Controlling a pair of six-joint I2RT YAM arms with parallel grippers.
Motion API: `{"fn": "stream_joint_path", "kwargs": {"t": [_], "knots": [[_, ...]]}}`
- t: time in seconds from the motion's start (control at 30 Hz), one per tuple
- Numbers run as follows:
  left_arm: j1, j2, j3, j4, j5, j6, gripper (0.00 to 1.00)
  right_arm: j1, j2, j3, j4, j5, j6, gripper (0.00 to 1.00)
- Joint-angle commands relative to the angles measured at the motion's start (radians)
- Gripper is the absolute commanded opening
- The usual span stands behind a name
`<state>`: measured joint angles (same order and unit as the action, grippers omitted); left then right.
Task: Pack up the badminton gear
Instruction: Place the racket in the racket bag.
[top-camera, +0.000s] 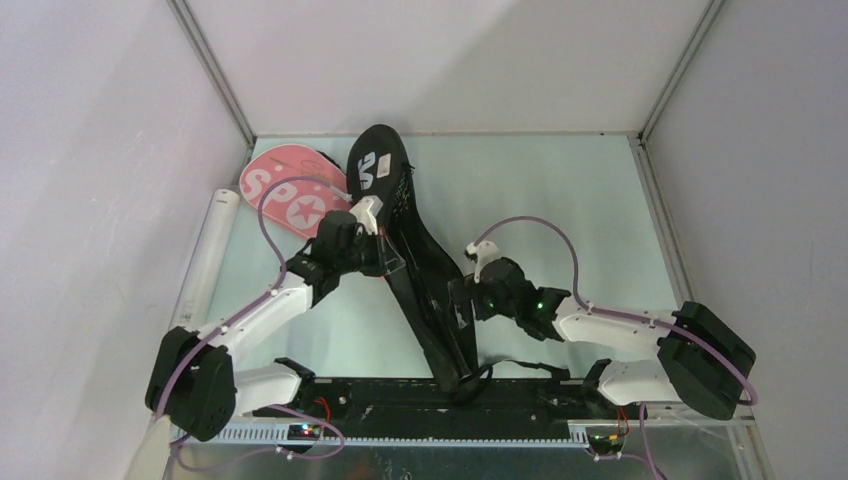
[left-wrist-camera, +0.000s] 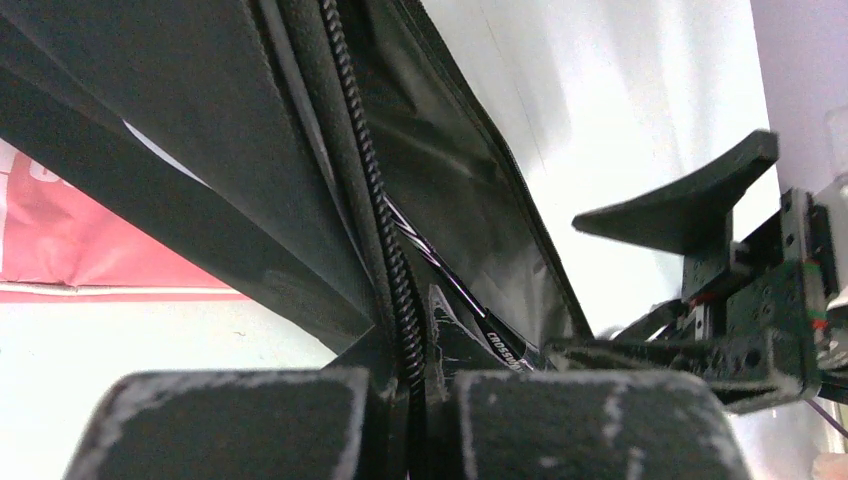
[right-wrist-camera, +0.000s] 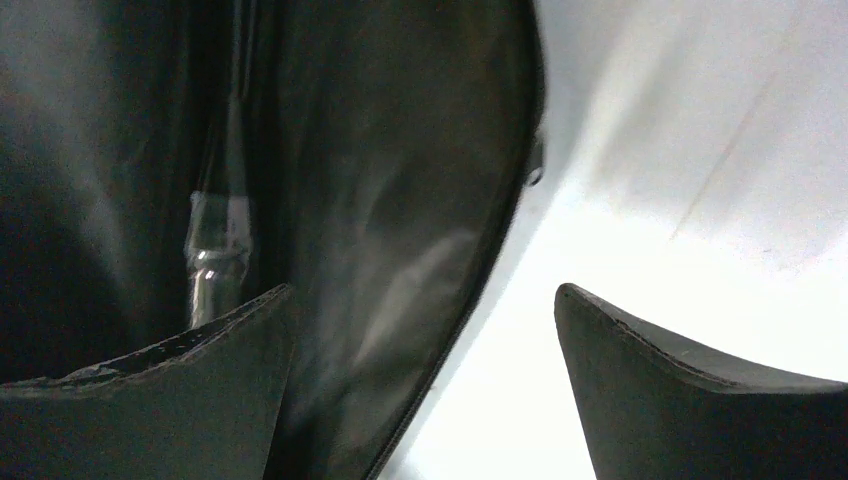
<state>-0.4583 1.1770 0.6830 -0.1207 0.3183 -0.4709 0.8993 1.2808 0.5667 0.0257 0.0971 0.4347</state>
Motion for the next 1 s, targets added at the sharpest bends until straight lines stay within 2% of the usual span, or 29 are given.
{"fn": "stream_joint_path", "kwargs": {"t": [0.0, 0.13, 0.2, 0.23, 0.27, 0.3, 0.37, 0.43, 0.53, 0.6, 0.77, 0.83, 0.97], "knots": [[0.004, -0.026, -0.014, 0.044, 0.011, -0.006, 0.00, 0.067, -0.008, -0.016, 0.052, -0.045, 0.023, 0.99], [0.005, -0.027, -0.023, 0.049, 0.020, -0.010, 0.00, 0.083, 0.092, -0.019, 0.100, -0.023, 0.061, 0.90], [0.006, -0.036, -0.030, 0.053, 0.014, -0.011, 0.00, 0.084, 0.139, -0.019, 0.135, 0.007, 0.078, 0.79], [0.007, -0.047, -0.033, 0.058, 0.003, -0.012, 0.00, 0.086, 0.153, -0.019, 0.159, 0.033, 0.079, 0.57], [0.008, -0.054, -0.039, 0.060, -0.004, -0.013, 0.00, 0.089, 0.170, -0.019, 0.178, 0.041, 0.079, 0.47], [0.009, -0.069, -0.041, 0.061, -0.020, -0.015, 0.01, 0.092, 0.171, -0.019, 0.185, 0.067, 0.078, 0.30], [0.012, -0.092, -0.044, 0.050, -0.057, -0.016, 0.01, 0.108, 0.146, -0.014, 0.193, 0.110, 0.051, 0.12], [0.012, -0.119, -0.041, 0.023, -0.116, -0.026, 0.01, 0.126, 0.088, -0.002, 0.174, 0.153, -0.003, 0.01], [0.012, -0.159, -0.037, -0.021, -0.208, -0.058, 0.03, 0.110, -0.017, 0.038, 0.100, 0.167, -0.080, 0.00], [0.010, -0.197, -0.037, -0.036, -0.236, -0.084, 0.08, 0.081, -0.052, 0.091, 0.020, 0.151, -0.154, 0.00], [-0.043, -0.256, -0.002, -0.073, -0.252, -0.132, 0.10, -0.004, -0.047, 0.312, -0.235, 0.219, -0.373, 0.00], [-0.098, -0.255, 0.021, -0.083, -0.298, -0.155, 0.06, -0.053, -0.048, 0.366, -0.296, 0.181, -0.442, 0.00], [-0.221, -0.230, 0.024, -0.031, -0.349, -0.248, 0.03, -0.182, -0.056, 0.402, -0.348, -0.095, -0.620, 0.00]]}}
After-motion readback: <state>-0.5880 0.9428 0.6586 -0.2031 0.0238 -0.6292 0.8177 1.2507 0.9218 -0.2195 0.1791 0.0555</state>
